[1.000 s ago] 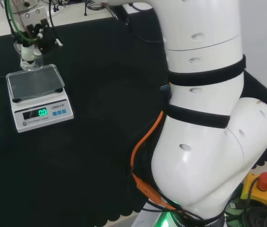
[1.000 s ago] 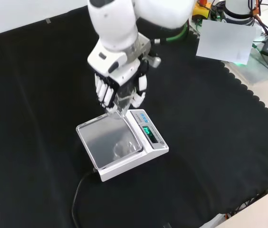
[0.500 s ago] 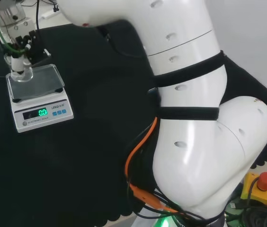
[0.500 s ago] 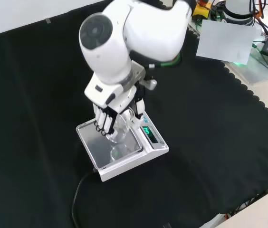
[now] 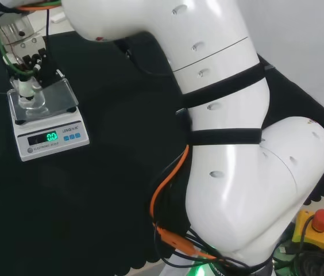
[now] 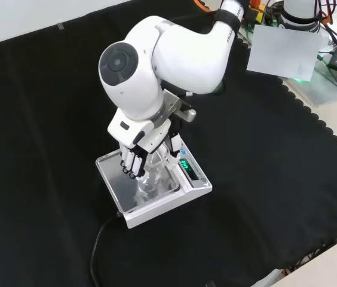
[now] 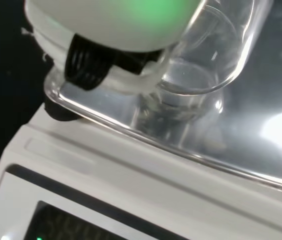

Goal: Put the beaker on the electronic balance.

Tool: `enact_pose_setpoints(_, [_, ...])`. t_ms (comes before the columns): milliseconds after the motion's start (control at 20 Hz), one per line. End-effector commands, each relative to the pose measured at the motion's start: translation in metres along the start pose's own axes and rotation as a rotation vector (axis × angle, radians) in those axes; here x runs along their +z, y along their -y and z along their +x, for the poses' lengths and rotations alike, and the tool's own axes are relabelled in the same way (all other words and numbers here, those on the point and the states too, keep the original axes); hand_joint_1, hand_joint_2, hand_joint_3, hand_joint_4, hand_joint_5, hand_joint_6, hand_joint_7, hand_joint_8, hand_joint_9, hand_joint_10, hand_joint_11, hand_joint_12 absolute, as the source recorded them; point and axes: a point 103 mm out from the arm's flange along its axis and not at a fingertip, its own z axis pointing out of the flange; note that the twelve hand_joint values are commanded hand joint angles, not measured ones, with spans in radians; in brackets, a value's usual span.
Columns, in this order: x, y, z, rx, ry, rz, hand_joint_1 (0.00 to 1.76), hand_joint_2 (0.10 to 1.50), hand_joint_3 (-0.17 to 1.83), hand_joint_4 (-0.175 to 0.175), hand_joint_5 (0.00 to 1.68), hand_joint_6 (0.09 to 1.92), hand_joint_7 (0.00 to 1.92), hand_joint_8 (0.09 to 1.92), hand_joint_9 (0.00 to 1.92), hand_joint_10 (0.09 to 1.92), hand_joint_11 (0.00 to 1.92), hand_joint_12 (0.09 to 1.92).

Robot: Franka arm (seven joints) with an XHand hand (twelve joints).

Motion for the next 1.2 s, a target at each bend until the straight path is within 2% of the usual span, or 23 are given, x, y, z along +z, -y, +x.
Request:
enact_pose_setpoints(50, [0.003,0.011,-0.026,0.01,-0.025,-0.012,1.26,0.69,0.73,0.019,1.11,0.92,1.11,1.06,1.14,1.0,1.23,0.96])
enact_pose_setpoints(200, [0.007,0.006,-0.02,0.014,-0.015,0.0,1.26,0.7,0.72,0.017,1.1,0.93,1.11,1.06,1.13,1.0,1.23,0.95])
enact_pose_setpoints(250, [0.009,0.005,-0.02,0.014,-0.016,0.0,1.24,0.7,0.7,-0.052,1.11,0.91,1.07,1.11,1.12,1.0,1.23,0.96])
enact_pose_setpoints(300, [0.011,0.005,-0.021,0.015,-0.015,0.0,1.22,0.71,0.67,-0.108,1.12,0.9,1.03,1.17,1.12,1.0,1.23,0.96])
enact_pose_setpoints(350, [0.013,0.003,-0.02,0.013,-0.016,0.002,1.21,0.72,0.65,-0.141,1.13,0.89,1.01,1.2,1.11,1.0,1.23,0.96])
enact_pose_setpoints(400, [0.015,0.003,-0.019,0.006,-0.011,0.003,1.2,0.72,0.64,-0.159,1.13,0.89,0.99,1.22,1.11,1.0,1.23,0.96])
enact_pose_setpoints(500, [0.017,0.003,-0.018,0.003,-0.017,0.0,1.2,0.72,0.63,-0.172,1.13,0.89,0.98,1.23,1.1,1.0,1.22,0.97])
enact_pose_setpoints(550, [0.017,0.003,-0.017,0.0,-0.017,-0.002,1.2,0.72,0.62,-0.174,1.13,0.88,0.98,1.24,1.1,1.0,1.22,0.97])
enact_pose_setpoints(600, [0.029,0.012,-0.05,0.019,-0.062,-0.016,1.19,0.73,0.62,-0.175,1.13,0.88,0.98,1.24,1.1,1.0,1.22,0.97])
enact_pose_setpoints(700, [0.033,0.015,-0.06,0.031,-0.059,-0.015,1.19,0.75,0.59,-0.175,1.12,0.89,0.97,1.23,1.1,0.98,1.2,0.99])
enact_pose_setpoints(800, [0.038,0.013,-0.066,0.03,-0.081,-0.005,1.21,0.61,0.67,-0.15,0.9,1.03,0.93,1.19,1.06,0.92,1.08,1.08])
enact_pose_setpoints(950, [0.026,0.01,-0.038,0.031,-0.025,0.02,1.18,0.49,0.76,-0.096,0.63,1.12,0.78,1.11,0.94,0.88,0.85,1.22])
enact_pose_setpoints(1100, [0.014,0.005,-0.014,0.027,-0.002,0.036,1.15,0.47,0.77,-0.08,0.56,1.12,0.71,1.08,0.87,0.88,0.76,1.26])
enact_pose_setpoints(1200, [0.015,0.003,-0.012,0.006,0.012,0.038,1.15,0.46,0.77,-0.077,0.56,1.11,0.7,1.07,0.86,0.88,0.75,1.27])
